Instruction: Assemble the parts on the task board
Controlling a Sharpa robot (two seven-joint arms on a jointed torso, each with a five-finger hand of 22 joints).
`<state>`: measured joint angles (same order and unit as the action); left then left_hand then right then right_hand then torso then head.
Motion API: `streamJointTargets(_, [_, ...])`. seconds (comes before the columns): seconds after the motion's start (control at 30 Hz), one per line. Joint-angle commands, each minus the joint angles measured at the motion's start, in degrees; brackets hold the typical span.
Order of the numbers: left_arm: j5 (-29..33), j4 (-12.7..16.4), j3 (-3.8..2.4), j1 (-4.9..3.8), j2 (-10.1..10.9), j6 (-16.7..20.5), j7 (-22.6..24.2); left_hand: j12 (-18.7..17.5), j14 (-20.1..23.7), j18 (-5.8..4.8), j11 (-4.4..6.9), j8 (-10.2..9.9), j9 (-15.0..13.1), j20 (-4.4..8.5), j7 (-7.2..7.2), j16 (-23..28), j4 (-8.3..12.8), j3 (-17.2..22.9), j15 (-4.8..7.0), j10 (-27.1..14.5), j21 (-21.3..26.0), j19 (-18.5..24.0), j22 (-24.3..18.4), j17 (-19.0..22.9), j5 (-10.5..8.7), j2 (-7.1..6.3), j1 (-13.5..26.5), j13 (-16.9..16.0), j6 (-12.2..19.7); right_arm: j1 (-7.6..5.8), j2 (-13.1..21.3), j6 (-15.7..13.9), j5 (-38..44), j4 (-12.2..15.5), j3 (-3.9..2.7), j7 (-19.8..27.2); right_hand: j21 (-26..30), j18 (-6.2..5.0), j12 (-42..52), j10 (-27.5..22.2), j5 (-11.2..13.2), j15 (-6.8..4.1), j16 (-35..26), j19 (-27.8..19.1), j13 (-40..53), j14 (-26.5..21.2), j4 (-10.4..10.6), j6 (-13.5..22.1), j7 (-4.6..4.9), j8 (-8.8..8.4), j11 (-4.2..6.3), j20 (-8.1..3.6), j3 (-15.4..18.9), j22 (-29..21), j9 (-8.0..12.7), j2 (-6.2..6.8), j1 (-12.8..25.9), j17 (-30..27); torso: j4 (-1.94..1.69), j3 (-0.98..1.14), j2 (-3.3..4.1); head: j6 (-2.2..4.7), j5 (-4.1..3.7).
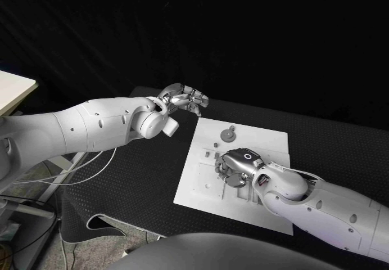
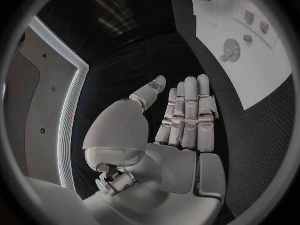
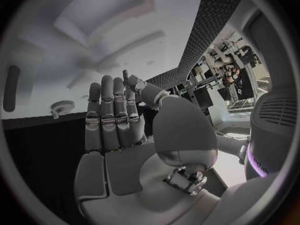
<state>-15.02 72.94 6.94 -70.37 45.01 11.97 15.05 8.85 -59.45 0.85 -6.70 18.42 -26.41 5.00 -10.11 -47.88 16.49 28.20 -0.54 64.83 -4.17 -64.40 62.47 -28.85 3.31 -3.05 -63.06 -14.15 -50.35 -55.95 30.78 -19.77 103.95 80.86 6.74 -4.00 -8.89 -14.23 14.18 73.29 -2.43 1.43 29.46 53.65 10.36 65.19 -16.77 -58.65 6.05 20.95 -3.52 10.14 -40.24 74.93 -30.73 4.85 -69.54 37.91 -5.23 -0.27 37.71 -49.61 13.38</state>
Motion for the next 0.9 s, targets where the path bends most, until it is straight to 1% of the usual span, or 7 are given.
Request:
streamJointTargets(0.03, [0.4,0.0,-0.04,-0.05,-0.2,-0.6,0.4,-0.2,-0.4,0.69,0.0,-0.2,0.1,-0.04,0.17,0.2,0.1,-0.3,-0.12,-0.3,0.3,-0.3,-0.1,-0.1,-0.18,0.29,-0.3,0.1,0.4,0.16,-0.3,0.9,0.1,-0.4,0.06,0.7,0.4,-0.77,-0.2,0.1,-0.4,0.0,-0.4,0.3,0.1,0.4,0.0,-0.2,0.1,0.24,0.02,-0.06,-0.3,0.6,-0.1,-0.01,0.5,0.1,-0.05,0.04,0.02,-0.34,0.05])
streamJointTargets(0.2, [0.4,0.0,-0.04,-0.05,-0.2,-0.6,0.4,-0.2,-0.4,0.69,0.0,-0.2,0.1,-0.05,0.17,0.2,0.1,-0.3,-0.12,-0.3,0.3,-0.3,-0.1,-0.1,-0.18,0.3,-0.3,0.1,0.4,0.35,-0.5,0.9,0.0,-0.7,0.1,0.7,0.4,-0.77,-0.3,0.1,-0.4,0.01,-0.4,0.3,0.1,0.4,0.0,-0.1,0.11,0.23,0.01,-0.06,-0.4,0.6,-0.1,-0.04,0.5,0.1,-0.07,0.09,0.0,-0.39,0.31])
streamJointTargets(0.57, [0.4,0.0,-0.04,-0.05,-0.3,-0.6,0.4,-0.2,-0.4,0.69,0.0,-0.2,0.1,-0.05,0.17,0.3,0.1,-0.3,-0.12,-0.3,0.3,-0.3,-0.1,-0.1,-0.18,0.31,-0.3,0.1,0.4,0.39,-1.2,0.7,0.0,-1.4,0.15,0.8,0.5,-0.77,-0.3,0.1,-0.4,0.02,-0.5,0.3,0.2,0.3,0.0,-0.1,0.11,0.21,0.0,-0.05,-0.4,0.6,-0.2,-0.06,0.5,0.2,-0.06,0.0,0.0,-0.39,0.45])
streamJointTargets(0.8, [0.4,0.1,-0.04,-0.05,-0.3,-0.7,0.5,-0.2,-0.4,0.69,-0.01,-0.2,0.1,-0.05,0.16,0.3,0.1,-0.3,-0.13,-0.3,0.3,-0.3,-0.1,-0.2,-0.18,0.32,-0.3,0.1,0.4,0.4,-1.5,1.0,0.0,-2.0,0.61,0.8,0.5,-0.77,-0.3,0.1,-0.4,0.02,-0.5,0.3,0.2,0.3,0.0,-0.1,0.12,0.21,0.0,-0.05,-0.4,0.6,-0.2,-0.06,0.5,0.2,-0.06,-0.02,0.01,-0.39,0.49])
streamJointTargets(0.9, [0.4,0.1,-0.04,-0.05,-0.2,-0.7,0.5,-0.2,-0.4,0.69,-0.01,-0.2,0.1,-0.05,0.16,0.3,0.0,-0.3,-0.13,-0.3,0.3,-0.3,-0.1,-0.2,-0.17,0.34,-0.3,0.1,0.4,0.4,-1.5,1.1,0.0,-2.0,0.68,0.7,0.5,-0.77,-0.3,0.1,-0.4,0.02,-0.5,0.3,0.2,0.4,0.0,-0.1,0.12,0.2,0.0,-0.05,-0.4,0.6,-0.2,-0.07,0.5,0.2,-0.03,-0.01,-0.01,-0.39,0.57])
